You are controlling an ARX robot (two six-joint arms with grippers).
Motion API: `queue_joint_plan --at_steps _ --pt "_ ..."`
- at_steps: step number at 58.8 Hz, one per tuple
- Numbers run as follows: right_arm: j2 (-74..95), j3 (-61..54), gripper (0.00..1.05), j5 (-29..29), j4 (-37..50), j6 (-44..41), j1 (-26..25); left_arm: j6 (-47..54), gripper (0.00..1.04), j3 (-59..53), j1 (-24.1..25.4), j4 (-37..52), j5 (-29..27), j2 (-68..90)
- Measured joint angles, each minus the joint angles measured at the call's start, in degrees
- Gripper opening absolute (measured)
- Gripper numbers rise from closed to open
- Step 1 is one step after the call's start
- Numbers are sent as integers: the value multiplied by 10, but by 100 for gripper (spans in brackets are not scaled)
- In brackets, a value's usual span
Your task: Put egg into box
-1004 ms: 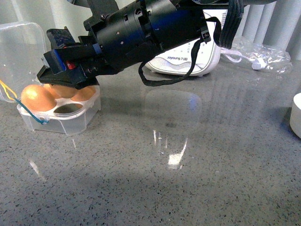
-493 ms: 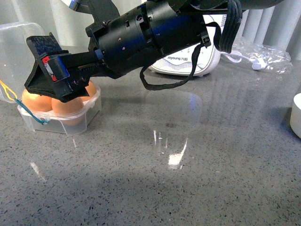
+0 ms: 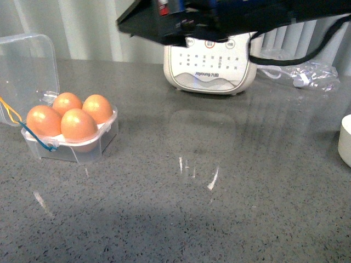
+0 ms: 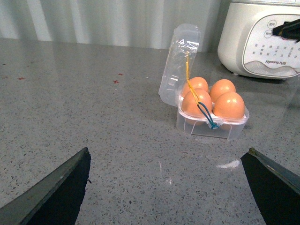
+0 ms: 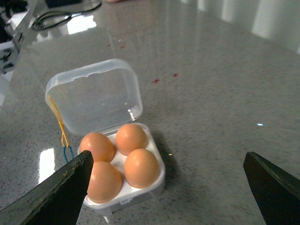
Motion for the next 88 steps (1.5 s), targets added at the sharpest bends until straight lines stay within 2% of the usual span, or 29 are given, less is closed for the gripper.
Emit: queue_joint_plan --at_steps 11,19,23,29,34,42,46,51,52,61,75,86,88 --pt "-113 -115 98 23 84 68 -71 0 98 0 0 0 0 0" --pt "-186 -181 98 50 103 76 -118 0 98 0 0 0 0 0" --pt "-225 -211 98 80 101 73 -147 0 98 0 0 0 0 0" --pt "-294 -254 98 176 86 54 -212 0 98 0 0 0 0 0" --pt "-352 -292 98 211 89 63 -279 0 98 0 0 0 0 0" --pt "-398 -323 98 258 106 64 -347 0 98 0 0 0 0 0" --pt "-419 -336 89 260 82 60 -364 0 98 0 0 0 0 0" --pt "-457 -388 74 265 82 55 -365 0 98 0 0 0 0 0" --pt "-473 -409 69 272 83 54 -360 0 98 0 0 0 0 0" --pt "-539 -499 42 308 106 50 -318 0 98 0 0 0 0 0" --pt "-602 -585 3 343 123 50 -285 0 98 0 0 0 0 0" --pt "-648 -630 3 360 124 48 -264 0 98 0 0 0 0 0" --pt "-659 -639 3 379 122 48 -252 0 98 0 0 0 0 0"
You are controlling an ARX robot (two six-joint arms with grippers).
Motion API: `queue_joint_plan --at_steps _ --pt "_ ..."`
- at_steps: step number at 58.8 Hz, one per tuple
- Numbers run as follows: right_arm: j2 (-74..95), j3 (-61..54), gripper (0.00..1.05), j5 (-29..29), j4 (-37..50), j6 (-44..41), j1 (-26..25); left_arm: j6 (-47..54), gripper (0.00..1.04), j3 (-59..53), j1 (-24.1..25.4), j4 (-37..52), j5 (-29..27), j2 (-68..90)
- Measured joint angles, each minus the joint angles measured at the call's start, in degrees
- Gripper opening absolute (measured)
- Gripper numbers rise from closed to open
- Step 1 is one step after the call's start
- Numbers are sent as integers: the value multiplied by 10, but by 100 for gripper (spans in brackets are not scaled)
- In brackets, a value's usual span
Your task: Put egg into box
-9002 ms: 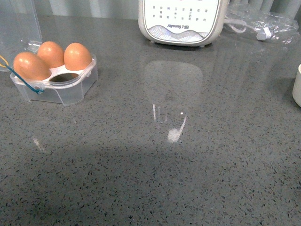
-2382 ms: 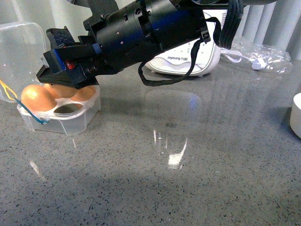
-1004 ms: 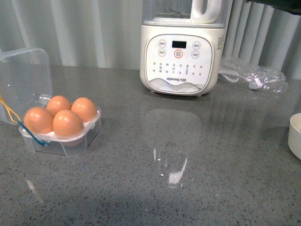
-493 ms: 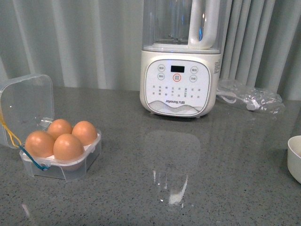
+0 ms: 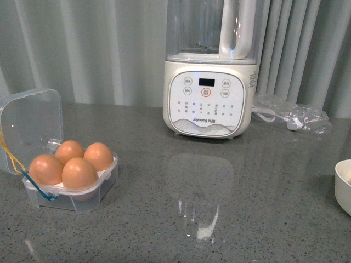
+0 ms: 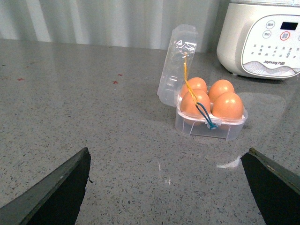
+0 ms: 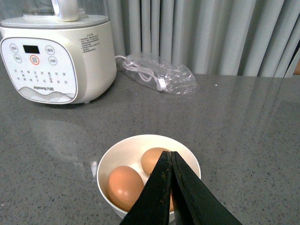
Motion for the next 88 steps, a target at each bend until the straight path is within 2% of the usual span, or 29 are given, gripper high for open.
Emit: queue_joint_plan --at_steps 4,10,41,46,80,84,88 --pt "-16 -12 3 30 -4 0 24 0 98 0 0 0 0 0" --pt "-41 -27 3 29 -12 0 39 0 98 0 0 0 0 0" --pt "-172 -78 3 32 -93 0 40 0 98 0 0 0 0 0" --pt "-184 -95 3 31 -83 0 40 0 98 0 0 0 0 0" --pt "-276 -95 3 32 -172 0 40 0 98 0 0 0 0 0" --pt "-342 -94 3 31 -259 0 40 0 98 0 0 0 0 0" --pt "-375 -94 3 31 -272 0 40 0 98 0 0 0 0 0"
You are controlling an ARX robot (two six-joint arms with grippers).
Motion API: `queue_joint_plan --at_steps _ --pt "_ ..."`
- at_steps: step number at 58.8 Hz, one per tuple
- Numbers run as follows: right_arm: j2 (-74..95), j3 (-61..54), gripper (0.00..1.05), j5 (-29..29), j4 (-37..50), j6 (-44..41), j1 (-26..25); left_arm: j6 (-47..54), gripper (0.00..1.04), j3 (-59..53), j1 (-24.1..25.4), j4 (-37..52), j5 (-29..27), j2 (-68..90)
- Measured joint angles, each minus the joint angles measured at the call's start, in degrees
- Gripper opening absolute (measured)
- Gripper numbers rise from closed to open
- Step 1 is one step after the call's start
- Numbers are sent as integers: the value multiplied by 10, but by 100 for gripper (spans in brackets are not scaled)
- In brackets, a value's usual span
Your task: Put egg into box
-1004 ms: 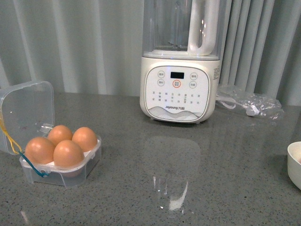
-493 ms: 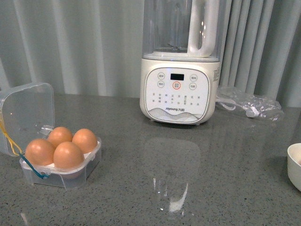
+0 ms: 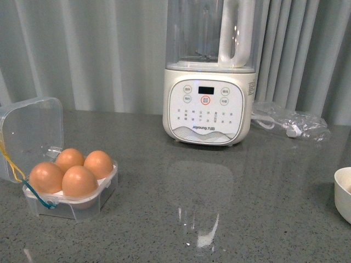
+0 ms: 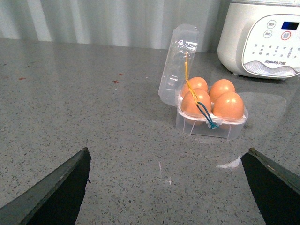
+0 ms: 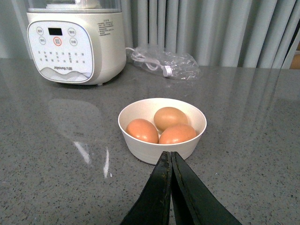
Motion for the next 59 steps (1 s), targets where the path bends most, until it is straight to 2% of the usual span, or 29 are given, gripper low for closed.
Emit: queue_joint_plan --at_steps 11,30,36,41,49,50,52,56,59 --pt "-1 0 5 0 -3 0 0 0 98 0 0 0 0 0" --pt "-1 0 58 0 -3 0 0 0 98 0 0 0 0 0" --pt "-1 0 78 0 -3 0 0 0 98 0 0 0 0 0" --pt "-1 0 99 0 -3 0 0 0 98 0 0 0 0 0" --pt "-1 0 98 0 -3 0 0 0 98 0 0 0 0 0" --pt "-1 0 98 0 -3 0 0 -3 98 1 -3 -4 -9 3" --pt "-1 0 98 0 -3 0 0 -19 98 17 -19 -52 -61 24" --pt "-1 0 98 0 -3 0 0 -65 98 77 -62 -192 -193 117" --pt "-1 0 98 0 -3 0 0 -76 98 98 -74 -242 -238 155"
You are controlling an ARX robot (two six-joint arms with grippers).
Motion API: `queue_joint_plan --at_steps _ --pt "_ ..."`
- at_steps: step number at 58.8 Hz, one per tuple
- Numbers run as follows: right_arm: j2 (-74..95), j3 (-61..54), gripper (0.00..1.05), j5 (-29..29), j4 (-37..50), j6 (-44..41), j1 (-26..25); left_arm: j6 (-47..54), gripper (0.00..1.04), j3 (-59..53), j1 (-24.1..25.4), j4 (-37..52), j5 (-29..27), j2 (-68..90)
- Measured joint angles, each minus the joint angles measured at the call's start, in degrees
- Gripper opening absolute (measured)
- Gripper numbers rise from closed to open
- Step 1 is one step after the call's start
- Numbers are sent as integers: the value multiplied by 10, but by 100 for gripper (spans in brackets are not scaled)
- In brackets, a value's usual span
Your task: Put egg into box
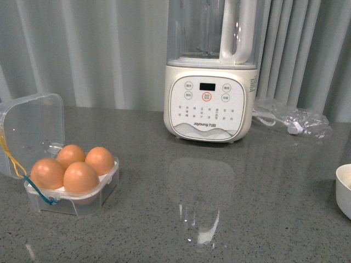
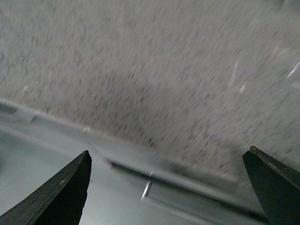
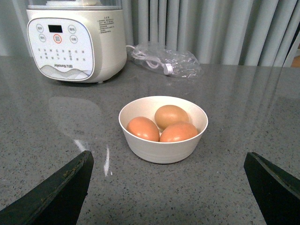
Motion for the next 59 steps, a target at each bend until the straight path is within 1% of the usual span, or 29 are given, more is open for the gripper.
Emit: queue_joint_plan --at_steps 3,7,12,15,17,18,21,23,29,37,47,59 --pt "0 0 98 0 0 0 0 -4 98 9 -4 -18 -10 16" --pt "0 0 98 0 0 0 0 -6 98 24 -4 -14 -10 24" --pt "0 0 98 1 0 0 0 3 98 51 5 25 4 39" --pt "0 0 98 1 0 0 0 14 98 66 23 58 33 60" --pt "0 0 98 1 0 0 0 22 98 76 43 86 65 84" --pt "0 0 98 1 0 0 0 29 98 83 60 109 91 106" --pt "0 0 98 1 0 0 0 42 98 102 99 155 145 157" --pt "0 0 98 1 0 0 0 47 98 114 118 176 171 184" --pt "0 0 98 1 0 0 0 73 98 171 174 251 230 292" --pt "0 0 98 1 0 0 0 92 98 231 212 288 274 390" --pt "0 0 98 1 0 0 0 104 98 291 234 308 301 473" --pt "0 0 98 1 0 0 0 115 98 345 229 325 306 538"
